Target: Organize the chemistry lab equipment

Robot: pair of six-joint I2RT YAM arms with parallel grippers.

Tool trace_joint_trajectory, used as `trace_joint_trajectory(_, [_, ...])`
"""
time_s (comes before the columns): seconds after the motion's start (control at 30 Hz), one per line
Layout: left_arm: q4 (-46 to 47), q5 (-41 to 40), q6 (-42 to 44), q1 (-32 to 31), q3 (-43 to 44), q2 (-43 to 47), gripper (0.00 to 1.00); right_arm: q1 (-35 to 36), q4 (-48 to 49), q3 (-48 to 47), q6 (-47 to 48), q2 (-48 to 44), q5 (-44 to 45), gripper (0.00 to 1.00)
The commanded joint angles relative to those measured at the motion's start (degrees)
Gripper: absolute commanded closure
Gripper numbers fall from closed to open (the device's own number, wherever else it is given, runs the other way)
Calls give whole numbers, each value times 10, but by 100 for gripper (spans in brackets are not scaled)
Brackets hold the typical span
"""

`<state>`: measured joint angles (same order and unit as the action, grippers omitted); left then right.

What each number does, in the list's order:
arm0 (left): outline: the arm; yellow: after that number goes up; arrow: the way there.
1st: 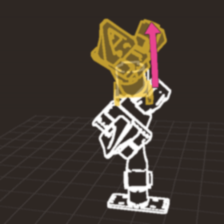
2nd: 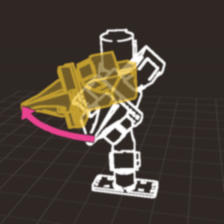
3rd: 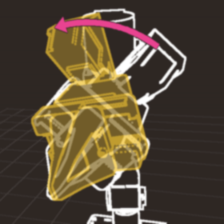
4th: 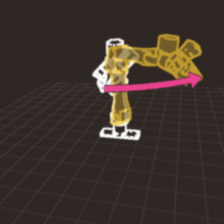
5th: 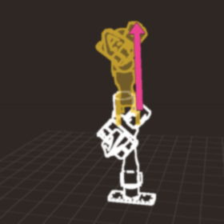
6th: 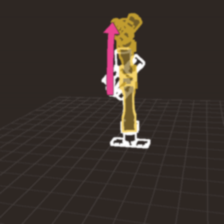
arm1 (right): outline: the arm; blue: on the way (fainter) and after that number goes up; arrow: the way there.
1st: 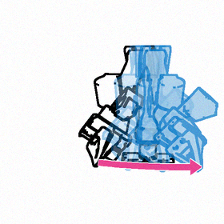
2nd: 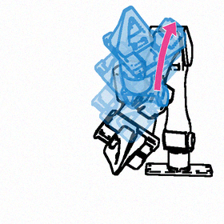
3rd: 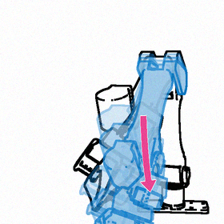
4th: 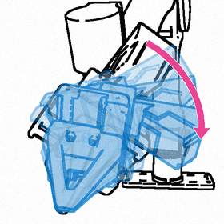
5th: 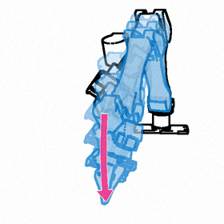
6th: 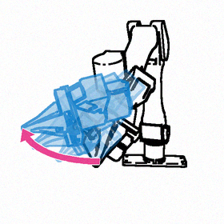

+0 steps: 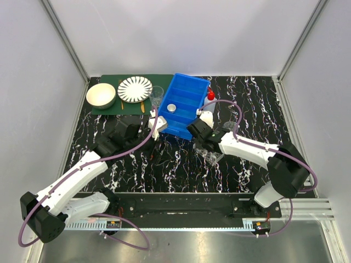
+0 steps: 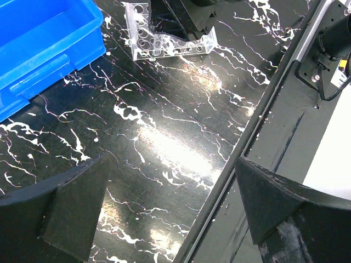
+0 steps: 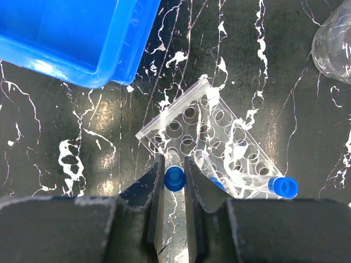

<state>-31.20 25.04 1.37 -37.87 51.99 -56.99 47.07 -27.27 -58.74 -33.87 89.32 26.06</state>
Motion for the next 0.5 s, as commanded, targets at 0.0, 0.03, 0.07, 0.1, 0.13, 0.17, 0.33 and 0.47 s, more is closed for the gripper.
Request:
trace_joint_trajectory(0.0, [12, -3, -4, -3, 2, 2, 1, 9, 22, 7, 0, -3, 42, 100])
trace_joint_trajectory(0.03, [12, -3, -4, -3, 2, 2, 1, 9, 23, 8, 0, -4, 41, 100])
trace_joint_trajectory(0.07, [12, -4, -4, -3, 2, 2, 1, 10, 24, 9, 0, -5, 42, 100])
trace_joint_trajectory(0.1, [12, -3, -4, -3, 2, 2, 1, 11, 25, 9, 2, -5, 42, 100])
trace_joint_trajectory(0.13, [12, -4, -4, -3, 2, 3, 1, 10, 26, 9, 1, -4, 42, 100])
trace_joint_trajectory(0.17, [12, -3, -5, -3, 2, 2, 1, 11, 26, 9, 1, -3, 42, 100])
trace_joint_trajectory(0.33, [12, -4, -4, -3, 2, 3, 1, 14, 30, 14, 2, 0, 44, 100])
trace_joint_trajectory(0.47, [12, -3, -4, -3, 2, 3, 1, 17, 35, 20, 3, -1, 52, 100])
